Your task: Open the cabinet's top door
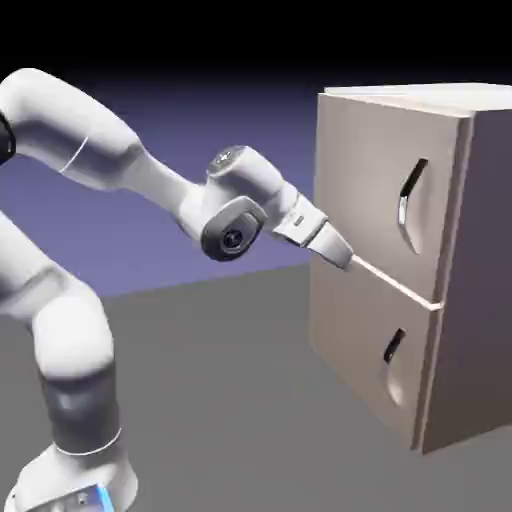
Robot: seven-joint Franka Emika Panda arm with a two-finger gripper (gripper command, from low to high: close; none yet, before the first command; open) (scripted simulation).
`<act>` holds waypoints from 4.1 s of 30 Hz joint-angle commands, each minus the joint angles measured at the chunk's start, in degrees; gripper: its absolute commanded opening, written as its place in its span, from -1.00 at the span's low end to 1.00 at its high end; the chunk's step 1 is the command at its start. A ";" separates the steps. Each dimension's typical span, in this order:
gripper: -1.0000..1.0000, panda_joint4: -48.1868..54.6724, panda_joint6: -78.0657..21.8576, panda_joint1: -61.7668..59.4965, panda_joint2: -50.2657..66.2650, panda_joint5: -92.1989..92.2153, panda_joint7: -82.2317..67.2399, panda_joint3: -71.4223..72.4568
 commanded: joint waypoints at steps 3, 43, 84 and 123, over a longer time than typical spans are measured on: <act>0.00 0.93 -0.57 2.40 -1.15 -7.48 5.44 -2.77; 0.00 13.32 -8.23 34.40 -16.54 -107.15 78.00 -39.66; -1.00 11.42 -24.07 39.28 -18.54 -151.03 121.35 -46.09; -1.00 -11.89 -23.73 -10.15 -42.82 -78.53 104.65 22.53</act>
